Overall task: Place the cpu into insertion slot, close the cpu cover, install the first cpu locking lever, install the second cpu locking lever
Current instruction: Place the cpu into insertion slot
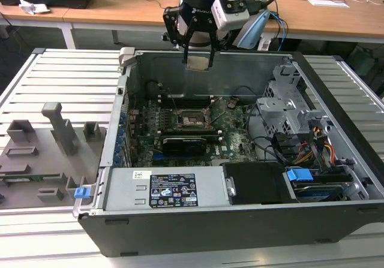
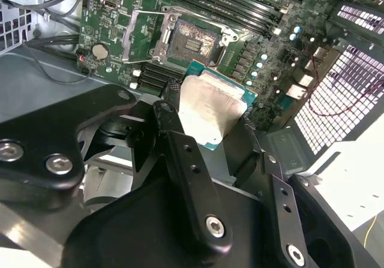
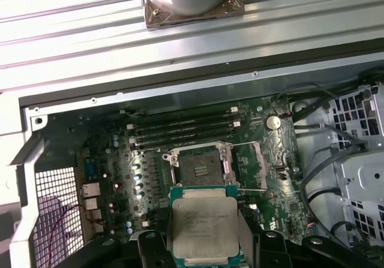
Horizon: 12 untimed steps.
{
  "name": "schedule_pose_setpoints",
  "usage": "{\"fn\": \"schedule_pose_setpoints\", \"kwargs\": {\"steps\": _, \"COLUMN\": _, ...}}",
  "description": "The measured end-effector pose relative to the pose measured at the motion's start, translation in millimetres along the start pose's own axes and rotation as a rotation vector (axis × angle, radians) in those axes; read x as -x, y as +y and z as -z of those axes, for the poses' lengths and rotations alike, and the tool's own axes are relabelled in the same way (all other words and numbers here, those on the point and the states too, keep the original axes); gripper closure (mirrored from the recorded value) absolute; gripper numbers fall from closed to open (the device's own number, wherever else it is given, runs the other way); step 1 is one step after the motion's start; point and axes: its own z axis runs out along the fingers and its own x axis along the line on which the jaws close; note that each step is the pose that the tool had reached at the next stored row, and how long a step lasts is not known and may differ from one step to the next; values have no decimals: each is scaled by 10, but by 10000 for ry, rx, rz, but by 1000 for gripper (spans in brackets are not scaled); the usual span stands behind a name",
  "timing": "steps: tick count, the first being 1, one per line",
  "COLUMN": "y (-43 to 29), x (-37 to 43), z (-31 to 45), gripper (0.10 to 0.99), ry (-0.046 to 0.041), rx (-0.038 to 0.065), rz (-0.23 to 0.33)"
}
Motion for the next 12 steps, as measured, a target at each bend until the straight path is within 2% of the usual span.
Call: {"fn": "schedule_pose_setpoints", "kwargs": {"steps": 12, "y": 0, "x": 0, "z": 0, "gripper": 557, "ry": -23, "rx": 4, "rz": -252}}
